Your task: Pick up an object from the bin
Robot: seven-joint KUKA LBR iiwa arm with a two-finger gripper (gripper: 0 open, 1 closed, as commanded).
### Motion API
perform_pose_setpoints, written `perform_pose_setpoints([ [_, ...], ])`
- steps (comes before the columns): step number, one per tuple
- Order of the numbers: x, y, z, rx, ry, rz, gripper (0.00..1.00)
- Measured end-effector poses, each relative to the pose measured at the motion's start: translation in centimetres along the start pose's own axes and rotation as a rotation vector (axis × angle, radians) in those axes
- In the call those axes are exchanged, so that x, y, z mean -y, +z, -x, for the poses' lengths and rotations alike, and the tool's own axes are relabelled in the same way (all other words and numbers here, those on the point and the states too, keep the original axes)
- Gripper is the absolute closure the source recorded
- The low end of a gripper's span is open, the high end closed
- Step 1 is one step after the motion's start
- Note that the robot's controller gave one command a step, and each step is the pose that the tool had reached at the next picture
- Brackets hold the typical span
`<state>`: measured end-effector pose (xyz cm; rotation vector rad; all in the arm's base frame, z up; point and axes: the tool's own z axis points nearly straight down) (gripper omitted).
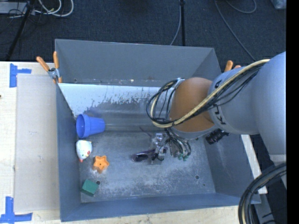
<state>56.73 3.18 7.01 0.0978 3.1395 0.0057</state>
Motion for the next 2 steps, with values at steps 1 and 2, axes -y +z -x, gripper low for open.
perform_pose_setpoints([
  [1,0.61,-11.09,-0.1,0.0,0.013,0.001,1.0],
  [2,0.62,-11.09,-0.1,0.0,0.014,0.001,1.0],
])
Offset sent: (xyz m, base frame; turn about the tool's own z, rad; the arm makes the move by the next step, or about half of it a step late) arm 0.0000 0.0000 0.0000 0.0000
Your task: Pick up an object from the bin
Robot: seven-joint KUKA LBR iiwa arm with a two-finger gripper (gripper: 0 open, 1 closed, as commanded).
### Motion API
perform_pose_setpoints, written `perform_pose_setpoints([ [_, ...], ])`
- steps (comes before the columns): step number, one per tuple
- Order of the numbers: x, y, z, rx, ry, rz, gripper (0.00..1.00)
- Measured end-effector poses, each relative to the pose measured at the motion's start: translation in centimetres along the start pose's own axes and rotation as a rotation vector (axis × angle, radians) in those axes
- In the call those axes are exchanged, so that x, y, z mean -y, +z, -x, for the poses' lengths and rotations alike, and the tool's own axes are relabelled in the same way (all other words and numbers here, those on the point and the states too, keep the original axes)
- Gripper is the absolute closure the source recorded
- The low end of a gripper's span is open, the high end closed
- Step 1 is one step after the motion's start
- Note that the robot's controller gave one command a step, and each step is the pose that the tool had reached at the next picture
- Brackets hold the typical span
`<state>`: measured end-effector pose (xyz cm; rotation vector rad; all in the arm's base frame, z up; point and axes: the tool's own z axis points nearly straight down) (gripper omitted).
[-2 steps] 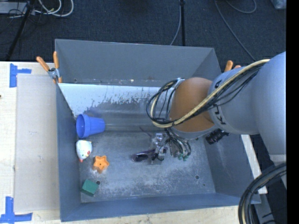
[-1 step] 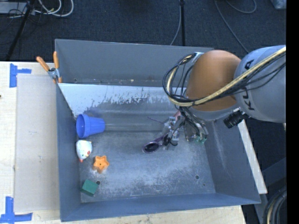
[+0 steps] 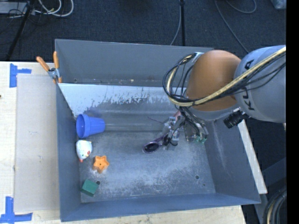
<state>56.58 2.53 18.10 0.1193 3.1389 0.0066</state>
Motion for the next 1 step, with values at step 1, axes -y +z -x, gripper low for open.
perform_pose_setpoints([
  [1,-0.99,-10.11,0.57,0.0,0.037,0.0,1.0],
])
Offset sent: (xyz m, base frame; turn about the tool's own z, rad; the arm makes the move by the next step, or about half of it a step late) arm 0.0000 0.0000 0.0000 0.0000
